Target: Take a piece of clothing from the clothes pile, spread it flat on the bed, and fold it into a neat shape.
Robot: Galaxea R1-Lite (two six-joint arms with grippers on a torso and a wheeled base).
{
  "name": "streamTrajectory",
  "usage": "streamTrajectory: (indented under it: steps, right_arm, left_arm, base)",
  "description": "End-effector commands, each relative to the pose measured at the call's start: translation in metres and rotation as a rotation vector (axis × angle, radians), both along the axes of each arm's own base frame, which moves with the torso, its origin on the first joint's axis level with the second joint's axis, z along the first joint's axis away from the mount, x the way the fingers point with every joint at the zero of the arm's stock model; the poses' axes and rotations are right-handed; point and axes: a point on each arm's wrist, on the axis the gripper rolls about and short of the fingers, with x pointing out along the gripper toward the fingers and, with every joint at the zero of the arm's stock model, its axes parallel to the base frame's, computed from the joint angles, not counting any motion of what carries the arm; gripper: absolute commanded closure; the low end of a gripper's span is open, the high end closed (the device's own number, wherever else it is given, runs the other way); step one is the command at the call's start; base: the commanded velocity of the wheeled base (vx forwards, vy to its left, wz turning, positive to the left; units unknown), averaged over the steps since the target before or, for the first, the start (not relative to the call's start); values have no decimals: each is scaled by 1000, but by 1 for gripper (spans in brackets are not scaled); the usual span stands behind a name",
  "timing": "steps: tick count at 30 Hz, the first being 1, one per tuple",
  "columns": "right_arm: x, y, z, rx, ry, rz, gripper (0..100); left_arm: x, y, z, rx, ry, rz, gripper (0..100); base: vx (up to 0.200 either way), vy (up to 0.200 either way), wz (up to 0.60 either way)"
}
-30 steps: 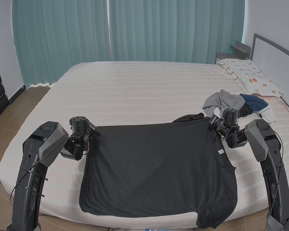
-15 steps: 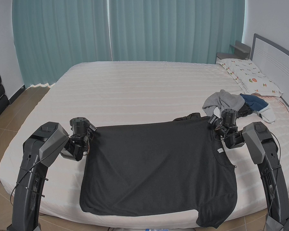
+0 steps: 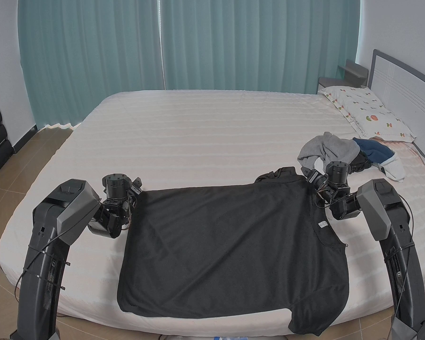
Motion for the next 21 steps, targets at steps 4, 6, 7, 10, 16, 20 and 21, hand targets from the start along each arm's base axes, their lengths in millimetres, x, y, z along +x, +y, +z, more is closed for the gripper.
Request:
streamTrajectory:
  steps: [4,6,7,10,16,20,21]
  right_arm:
    - [-38,-10,48,42,-6,3,0]
    - [-62,-9,59,52,12,49,0]
    - [-73,-7,63,58,22,74,0]
    - [-103,-5,73,70,72,127,0]
    - [-168,1,90,139,181,146,0]
    - [-200,1,105,310,216,148,0]
    - [-207,-1,107,341,225,155,0]
  left_arm:
    - [-31,2,34,-20,24,-3,0]
    - [-48,4,49,-34,15,-12,0]
    - [-55,4,56,-38,9,-24,0]
    - [-71,1,69,-56,1,-78,0]
    - [-110,-16,85,-58,52,-159,0]
    - [-153,-12,86,-65,141,-174,0]
    - [-163,-14,85,-76,166,-184,0]
  base:
    - [0,0,0]
    - [0,0,0]
    - [0,0,0]
    - [0,0,0]
    - [0,0,0]
    - [0,0,0]
    - [0,0,0]
